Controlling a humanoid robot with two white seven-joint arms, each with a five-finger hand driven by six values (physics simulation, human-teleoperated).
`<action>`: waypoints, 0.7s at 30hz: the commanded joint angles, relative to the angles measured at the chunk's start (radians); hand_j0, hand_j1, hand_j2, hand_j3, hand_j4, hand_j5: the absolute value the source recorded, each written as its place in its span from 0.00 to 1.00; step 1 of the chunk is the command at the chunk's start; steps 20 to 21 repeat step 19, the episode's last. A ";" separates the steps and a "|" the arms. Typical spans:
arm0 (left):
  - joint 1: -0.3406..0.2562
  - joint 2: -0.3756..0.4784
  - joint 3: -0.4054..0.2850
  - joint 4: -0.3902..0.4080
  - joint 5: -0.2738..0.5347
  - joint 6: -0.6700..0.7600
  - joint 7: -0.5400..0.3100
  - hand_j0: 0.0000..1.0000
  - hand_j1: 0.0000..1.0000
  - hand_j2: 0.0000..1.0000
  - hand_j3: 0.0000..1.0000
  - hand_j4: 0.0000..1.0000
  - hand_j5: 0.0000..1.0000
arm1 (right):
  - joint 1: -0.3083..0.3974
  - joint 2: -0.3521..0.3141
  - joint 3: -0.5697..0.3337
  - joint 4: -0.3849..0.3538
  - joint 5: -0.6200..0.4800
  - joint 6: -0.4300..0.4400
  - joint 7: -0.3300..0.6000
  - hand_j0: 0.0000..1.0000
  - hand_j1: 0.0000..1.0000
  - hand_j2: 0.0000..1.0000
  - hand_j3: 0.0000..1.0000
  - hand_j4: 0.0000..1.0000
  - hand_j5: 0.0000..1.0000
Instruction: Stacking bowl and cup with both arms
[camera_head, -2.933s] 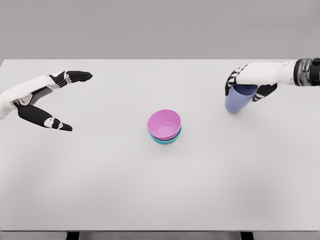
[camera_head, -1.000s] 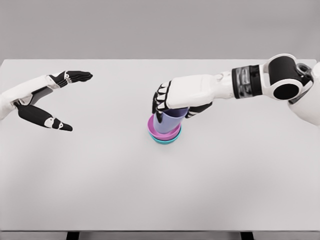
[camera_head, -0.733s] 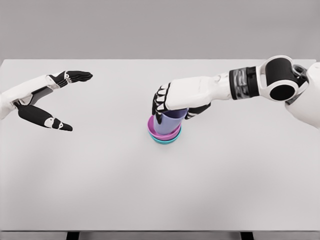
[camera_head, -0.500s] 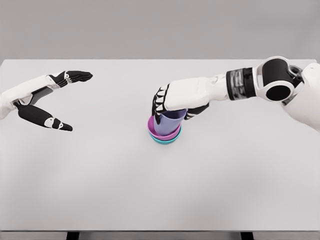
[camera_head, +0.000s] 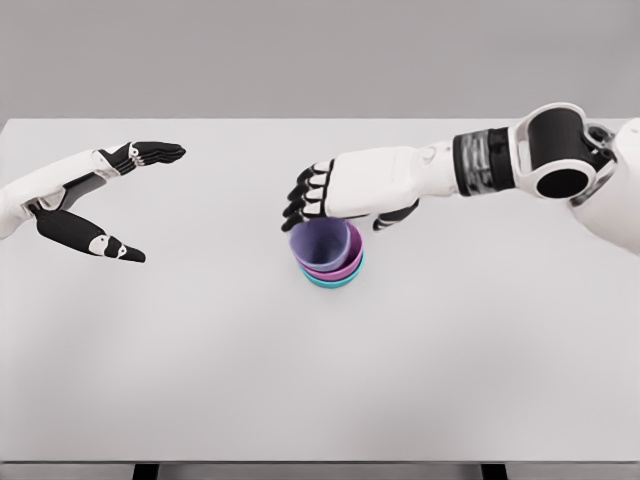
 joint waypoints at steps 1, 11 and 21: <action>0.000 0.001 0.001 0.000 0.008 0.002 0.000 1.00 1.00 1.00 1.00 1.00 1.00 | 0.000 -0.029 -0.050 -0.063 -0.008 0.003 0.000 1.00 1.00 1.00 1.00 1.00 1.00; 0.000 0.001 0.001 -0.001 0.008 0.002 0.000 1.00 1.00 1.00 1.00 1.00 1.00 | 0.178 -0.292 -0.307 0.050 -0.124 0.003 0.000 1.00 1.00 1.00 1.00 1.00 1.00; 0.000 0.001 0.001 -0.001 0.006 0.002 0.000 1.00 1.00 1.00 1.00 1.00 1.00 | 0.222 -0.297 -0.323 0.073 -0.131 0.003 0.000 1.00 1.00 1.00 1.00 1.00 1.00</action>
